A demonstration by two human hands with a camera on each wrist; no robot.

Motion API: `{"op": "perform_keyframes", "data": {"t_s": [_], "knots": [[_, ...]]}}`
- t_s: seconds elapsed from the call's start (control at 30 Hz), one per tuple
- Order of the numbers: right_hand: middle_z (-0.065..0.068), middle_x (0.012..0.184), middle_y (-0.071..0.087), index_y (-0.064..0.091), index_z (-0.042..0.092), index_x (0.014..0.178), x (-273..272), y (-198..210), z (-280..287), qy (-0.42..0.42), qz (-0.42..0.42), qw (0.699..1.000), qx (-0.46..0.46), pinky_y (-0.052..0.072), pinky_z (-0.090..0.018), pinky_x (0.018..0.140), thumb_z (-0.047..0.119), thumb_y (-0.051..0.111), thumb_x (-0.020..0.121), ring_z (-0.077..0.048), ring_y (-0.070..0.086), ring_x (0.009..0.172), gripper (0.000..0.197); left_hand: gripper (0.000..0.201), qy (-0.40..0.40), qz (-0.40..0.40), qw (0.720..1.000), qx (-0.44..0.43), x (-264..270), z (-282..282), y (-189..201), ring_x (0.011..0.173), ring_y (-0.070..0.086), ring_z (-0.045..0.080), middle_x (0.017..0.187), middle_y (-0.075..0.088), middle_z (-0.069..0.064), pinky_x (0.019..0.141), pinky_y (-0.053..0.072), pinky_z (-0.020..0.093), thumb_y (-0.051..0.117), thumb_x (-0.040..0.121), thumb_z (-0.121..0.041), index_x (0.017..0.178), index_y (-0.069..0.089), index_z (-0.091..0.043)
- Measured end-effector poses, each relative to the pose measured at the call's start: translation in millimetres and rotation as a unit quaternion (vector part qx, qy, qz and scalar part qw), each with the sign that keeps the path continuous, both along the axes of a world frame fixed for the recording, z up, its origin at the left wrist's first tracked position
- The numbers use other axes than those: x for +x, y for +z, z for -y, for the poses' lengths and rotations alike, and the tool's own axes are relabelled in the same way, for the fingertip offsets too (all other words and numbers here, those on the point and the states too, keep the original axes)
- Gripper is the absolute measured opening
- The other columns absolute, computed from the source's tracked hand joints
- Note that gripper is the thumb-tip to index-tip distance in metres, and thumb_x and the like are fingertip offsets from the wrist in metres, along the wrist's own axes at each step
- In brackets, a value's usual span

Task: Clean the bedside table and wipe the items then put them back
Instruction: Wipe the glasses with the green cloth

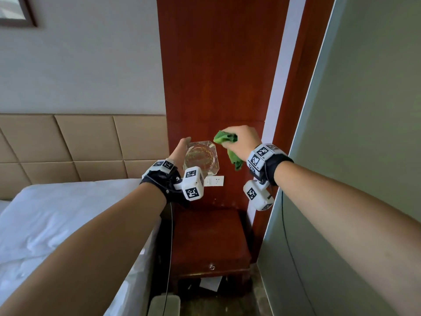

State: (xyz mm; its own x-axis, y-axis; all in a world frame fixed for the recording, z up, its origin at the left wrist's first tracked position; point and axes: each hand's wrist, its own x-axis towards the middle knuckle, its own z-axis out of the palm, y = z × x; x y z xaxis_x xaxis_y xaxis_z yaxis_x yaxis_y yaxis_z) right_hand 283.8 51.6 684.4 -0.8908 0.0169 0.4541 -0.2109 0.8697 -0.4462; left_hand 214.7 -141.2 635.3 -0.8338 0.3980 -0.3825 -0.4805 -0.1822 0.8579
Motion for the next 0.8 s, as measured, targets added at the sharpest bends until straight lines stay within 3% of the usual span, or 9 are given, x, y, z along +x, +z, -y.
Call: {"op": "perform_keyframes", "data": {"t_s": [0.1, 0.17, 0.27, 0.43, 0.53, 0.63, 0.73, 0.8], "knots": [[0.005, 0.117, 0.070, 0.071, 0.020, 0.118, -10, 10, 0, 0.032, -0.090, 0.994, 0.051, 0.050, -0.031, 0.095, 0.017, 0.072, 0.086, -0.015, 0.063, 0.108, 0.032, 0.047, -0.014, -0.022, 0.999, -0.044, -8, -2, 10, 0.092, 0.063, 0.029, 0.101, 0.067, 0.008, 0.086, 0.047, 0.041, 0.048, 0.085, -0.056, 0.080, 0.065, -0.013], [0.004, 0.117, 0.070, 0.072, 0.018, 0.115, -17, 13, 1, 0.049, -0.127, 0.987, 0.086, 0.049, -0.036, 0.097, 0.011, 0.073, 0.085, -0.017, 0.061, 0.109, 0.031, 0.048, -0.028, -0.029, 0.997, -0.070, -19, 0, 13, 0.103, 0.058, 0.029, 0.107, 0.066, 0.009, 0.097, 0.042, 0.044, 0.051, 0.079, -0.057, 0.083, 0.066, -0.012], [0.004, 0.117, 0.069, 0.072, 0.016, 0.115, -25, 17, 6, 0.089, -0.148, 0.977, 0.122, 0.050, -0.036, 0.096, 0.001, 0.071, 0.082, -0.018, 0.061, 0.108, 0.036, 0.053, -0.048, -0.047, 0.993, -0.098, -34, 3, 16, 0.106, 0.056, 0.029, 0.113, 0.063, 0.011, 0.104, 0.038, 0.046, 0.052, 0.076, -0.060, 0.087, 0.067, -0.011], [0.001, 0.123, 0.066, 0.070, 0.017, 0.119, -36, 17, 16, 0.121, -0.096, 0.967, 0.202, 0.049, -0.040, 0.097, -0.004, 0.067, 0.081, -0.022, 0.059, 0.113, 0.044, 0.046, -0.070, -0.068, 0.991, -0.092, -41, 6, 27, 0.079, 0.064, 0.026, 0.089, 0.069, 0.009, 0.083, 0.047, 0.040, 0.047, 0.089, -0.053, 0.087, 0.066, -0.011], [0.006, 0.126, 0.063, 0.068, 0.021, 0.124, -42, 12, 20, 0.109, -0.091, 0.963, 0.228, 0.053, -0.041, 0.090, -0.010, 0.060, 0.082, -0.022, 0.059, 0.112, 0.053, 0.051, -0.100, -0.058, 0.990, -0.078, -50, 12, 30, 0.081, 0.065, 0.030, 0.097, 0.068, 0.013, 0.076, 0.053, 0.039, 0.049, 0.086, -0.055, 0.097, 0.066, -0.008], [0.007, 0.129, 0.061, 0.066, 0.023, 0.126, -47, 8, 26, 0.100, -0.099, 0.957, 0.252, 0.055, -0.041, 0.080, -0.015, 0.055, 0.081, -0.024, 0.059, 0.110, 0.060, 0.048, -0.084, -0.054, 0.993, -0.065, -62, 16, 30, 0.083, 0.064, 0.030, 0.102, 0.065, 0.014, 0.081, 0.051, 0.041, 0.051, 0.086, -0.052, 0.095, 0.066, -0.007], [0.005, 0.129, 0.062, 0.067, 0.022, 0.125, -51, 3, 30, 0.087, -0.119, 0.956, 0.253, 0.056, -0.043, 0.082, -0.014, 0.058, 0.080, -0.026, 0.059, 0.111, 0.058, 0.046, -0.075, -0.050, 0.994, -0.065, -73, 18, 28, 0.090, 0.063, 0.030, 0.103, 0.066, 0.013, 0.091, 0.048, 0.043, 0.055, 0.081, -0.052, 0.096, 0.065, -0.009], [0.003, 0.127, 0.064, 0.069, 0.020, 0.122, -53, -2, 33, 0.075, -0.139, 0.957, 0.245, 0.057, -0.043, 0.083, -0.013, 0.062, 0.079, -0.026, 0.060, 0.111, 0.054, 0.044, -0.078, -0.054, 0.993, -0.069, -78, 19, 29, 0.083, 0.064, 0.028, 0.096, 0.068, 0.011, 0.085, 0.050, 0.039, 0.053, 0.084, -0.051, 0.095, 0.063, -0.009]]}}
